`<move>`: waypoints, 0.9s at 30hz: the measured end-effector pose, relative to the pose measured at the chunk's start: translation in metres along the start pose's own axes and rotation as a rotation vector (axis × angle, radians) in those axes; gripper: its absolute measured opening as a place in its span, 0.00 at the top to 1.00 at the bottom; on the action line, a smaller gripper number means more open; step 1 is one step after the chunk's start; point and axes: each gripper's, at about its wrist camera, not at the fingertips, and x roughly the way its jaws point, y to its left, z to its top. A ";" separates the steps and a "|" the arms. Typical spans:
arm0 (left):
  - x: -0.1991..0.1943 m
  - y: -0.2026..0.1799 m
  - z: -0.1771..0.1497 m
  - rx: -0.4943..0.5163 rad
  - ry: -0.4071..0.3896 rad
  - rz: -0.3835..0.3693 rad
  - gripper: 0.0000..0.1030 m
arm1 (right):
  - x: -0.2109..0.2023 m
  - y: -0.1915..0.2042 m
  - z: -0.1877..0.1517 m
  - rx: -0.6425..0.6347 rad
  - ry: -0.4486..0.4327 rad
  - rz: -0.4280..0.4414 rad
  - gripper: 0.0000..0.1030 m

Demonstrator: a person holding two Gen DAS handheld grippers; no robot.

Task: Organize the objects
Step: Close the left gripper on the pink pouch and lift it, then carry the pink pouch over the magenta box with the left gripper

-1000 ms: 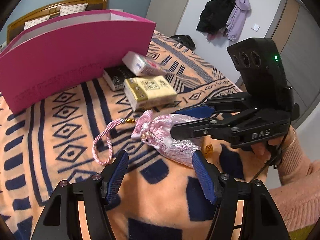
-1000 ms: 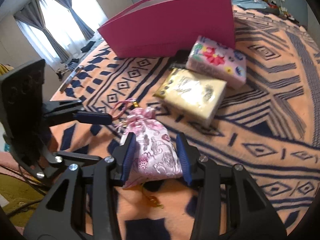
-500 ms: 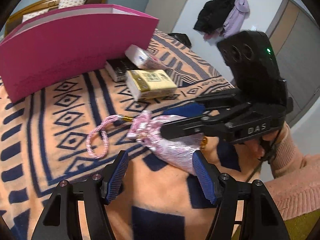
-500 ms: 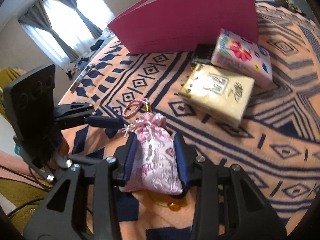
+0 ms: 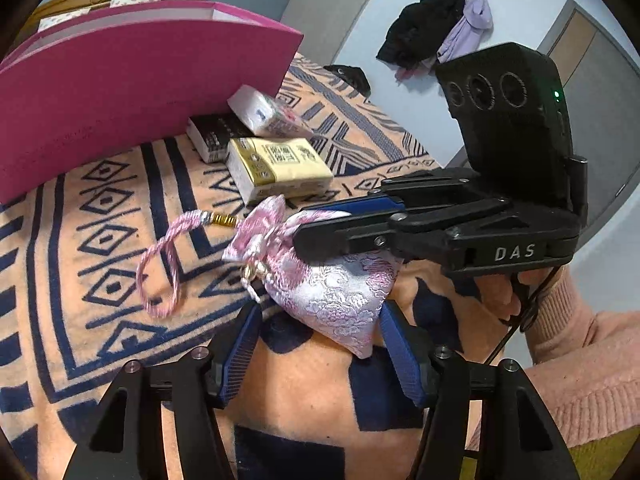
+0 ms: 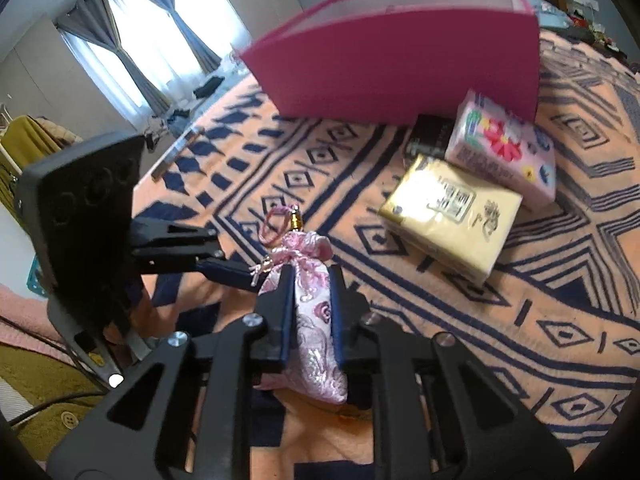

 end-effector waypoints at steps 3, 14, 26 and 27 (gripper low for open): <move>-0.006 -0.003 0.006 -0.001 -0.022 0.010 0.46 | -0.012 -0.001 0.003 0.025 -0.054 0.008 0.83; -0.027 -0.008 0.032 0.030 -0.094 0.031 0.59 | -0.041 0.000 0.024 0.043 -0.187 0.012 0.83; -0.027 -0.012 0.057 0.054 -0.113 0.068 0.62 | -0.054 0.001 0.038 0.050 -0.268 0.022 0.83; -0.025 -0.013 0.059 0.057 -0.115 0.071 0.62 | -0.055 0.001 0.039 0.051 -0.273 0.025 0.83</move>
